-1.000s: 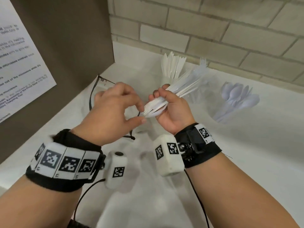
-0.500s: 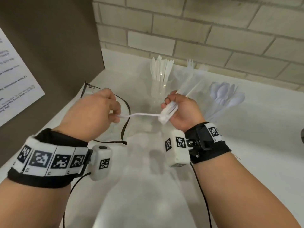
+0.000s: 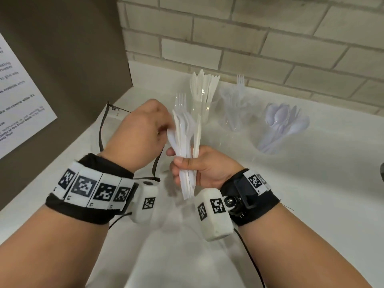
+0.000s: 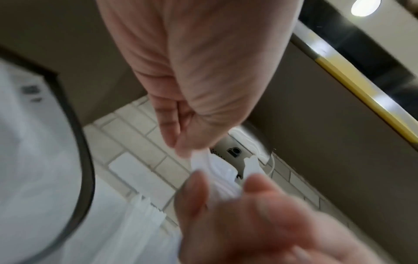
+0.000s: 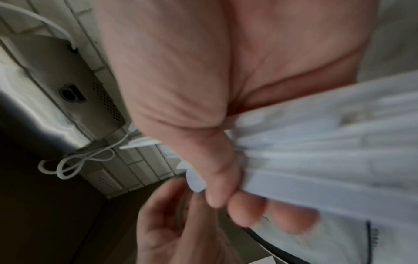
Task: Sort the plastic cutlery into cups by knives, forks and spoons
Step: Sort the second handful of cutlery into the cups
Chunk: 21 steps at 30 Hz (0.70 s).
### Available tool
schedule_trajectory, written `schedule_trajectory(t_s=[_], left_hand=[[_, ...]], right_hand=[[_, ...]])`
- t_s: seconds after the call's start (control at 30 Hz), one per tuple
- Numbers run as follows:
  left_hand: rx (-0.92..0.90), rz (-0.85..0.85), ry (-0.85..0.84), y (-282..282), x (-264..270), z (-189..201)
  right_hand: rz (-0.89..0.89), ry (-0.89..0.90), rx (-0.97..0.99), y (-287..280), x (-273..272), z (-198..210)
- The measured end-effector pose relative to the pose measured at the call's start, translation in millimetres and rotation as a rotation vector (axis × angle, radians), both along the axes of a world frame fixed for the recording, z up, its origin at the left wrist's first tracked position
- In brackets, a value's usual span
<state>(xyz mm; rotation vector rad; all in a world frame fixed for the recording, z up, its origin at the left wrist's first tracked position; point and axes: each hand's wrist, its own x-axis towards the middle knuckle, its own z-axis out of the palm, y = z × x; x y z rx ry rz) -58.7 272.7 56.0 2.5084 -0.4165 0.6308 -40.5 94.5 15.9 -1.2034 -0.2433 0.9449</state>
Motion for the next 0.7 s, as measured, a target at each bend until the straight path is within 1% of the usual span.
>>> schedule_trajectory(t_s=[0.03,0.07,0.1,0.13,0.17,0.2,0.23,0.27,0.3,0.37,0.4,0.47,0.6,0.67,0.7], left_hand=[[-0.175,0.070,0.042,-2.4,-0.6,-1.4],[-0.373,0.117,0.144,-4.1,-2.1,-1.3],[-0.589,0.089,0.303,-4.0,-2.7,-1.8],[-0.806,-0.028,0.500,-2.7,-3.4,-2.3],[-0.960,-0.170,0.692,-0.4,-4.8,-4.6],[-0.989,-0.290,0.838,0.2,-6.6,-4.9],[-0.964,-0.374,0.925,-1.6,-9.5,-5.8],[-0.922,-0.409,0.941,-6.7,-13.0,-5.1],[-0.890,-0.396,0.915,-12.4,-14.8,-4.8],[-0.873,-0.307,0.859,-19.9,-14.6,-2.9],[-0.869,-0.294,0.843,-20.1,-13.0,-3.4],[-0.871,-0.289,0.808,-20.2,-10.4,-2.1],[-0.867,-0.237,0.728,-24.1,-10.6,-3.1],[-0.947,-0.265,0.673,-23.6,-10.4,-4.1],[-1.026,-0.297,0.605,-21.0,-8.9,-3.7]], right_hand=[[-0.003,0.011,0.066,1.1,1.5,-0.9],[0.008,0.027,0.150,1.8,2.8,-0.7],[0.027,0.044,0.228,1.9,4.1,-0.3],[0.053,0.058,0.287,2.3,4.4,1.3],[0.087,0.067,0.320,3.4,4.3,2.7],[0.129,0.068,0.332,5.0,3.8,3.9],[0.179,0.064,0.333,8.1,2.2,4.1],[0.230,0.059,0.331,11.8,0.4,4.0],[0.266,0.057,0.327,15.1,-1.3,3.4],[0.287,0.063,0.313,19.4,-4.3,3.0],[0.271,0.055,0.284,20.3,-5.7,2.7],[0.185,0.000,0.185,21.2,-7.7,3.7],[0.009,-0.216,-0.060,28.9,-12.3,3.5],[-0.020,-0.249,-0.111,30.5,-13.3,2.0],[-0.018,-0.242,-0.123,30.1,-13.5,1.7]])
